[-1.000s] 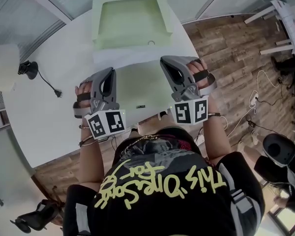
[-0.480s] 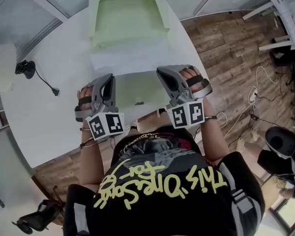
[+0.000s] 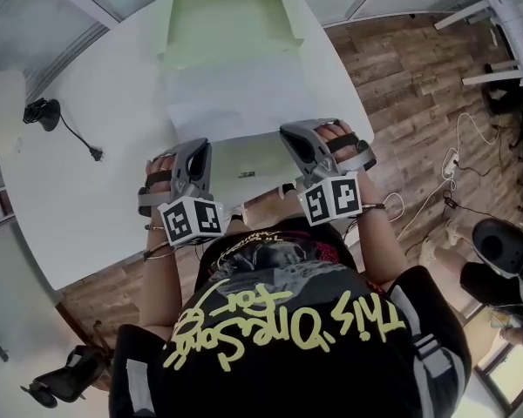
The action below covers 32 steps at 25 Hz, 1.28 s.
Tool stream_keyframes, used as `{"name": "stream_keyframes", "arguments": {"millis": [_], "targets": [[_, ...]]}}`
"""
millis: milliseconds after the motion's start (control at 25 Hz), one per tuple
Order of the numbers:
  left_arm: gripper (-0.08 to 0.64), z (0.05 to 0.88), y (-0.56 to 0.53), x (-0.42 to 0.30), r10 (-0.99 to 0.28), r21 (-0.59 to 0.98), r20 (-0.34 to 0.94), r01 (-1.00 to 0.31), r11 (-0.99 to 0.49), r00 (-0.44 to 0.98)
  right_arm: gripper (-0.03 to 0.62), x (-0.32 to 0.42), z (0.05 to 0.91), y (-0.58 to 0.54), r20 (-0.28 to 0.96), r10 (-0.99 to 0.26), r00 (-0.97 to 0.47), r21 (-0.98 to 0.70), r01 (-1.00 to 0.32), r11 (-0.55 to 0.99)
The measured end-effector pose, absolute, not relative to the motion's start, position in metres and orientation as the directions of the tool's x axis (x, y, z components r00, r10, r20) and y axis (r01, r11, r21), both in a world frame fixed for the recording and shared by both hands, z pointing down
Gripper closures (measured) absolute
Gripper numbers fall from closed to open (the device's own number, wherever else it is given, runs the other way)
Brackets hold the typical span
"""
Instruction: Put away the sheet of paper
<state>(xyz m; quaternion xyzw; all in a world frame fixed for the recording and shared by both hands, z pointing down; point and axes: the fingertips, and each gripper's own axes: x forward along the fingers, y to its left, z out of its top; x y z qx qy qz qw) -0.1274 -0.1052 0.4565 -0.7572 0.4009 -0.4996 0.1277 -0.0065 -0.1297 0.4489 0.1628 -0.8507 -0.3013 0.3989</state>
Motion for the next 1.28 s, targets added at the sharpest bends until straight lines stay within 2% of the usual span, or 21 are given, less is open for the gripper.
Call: {"name": "stream_keyframes", "arguments": {"millis": [200, 1280], "targets": [[0.554, 0.465, -0.101, -0.127, -0.714, -0.558, 0.678, -0.511, -0.653, 0.172, 0.584, -0.004, 0.46, -0.124, 0.607, -0.481, -0.632, 0.614, -0.012, 0.789], [0.554, 0.461, -0.127, -0.141, -0.731, -0.586, 0.681, -0.561, -0.584, 0.05, 0.584, -0.015, 0.462, -0.145, 0.574, -0.446, -0.686, 0.615, 0.002, 0.788]]}}
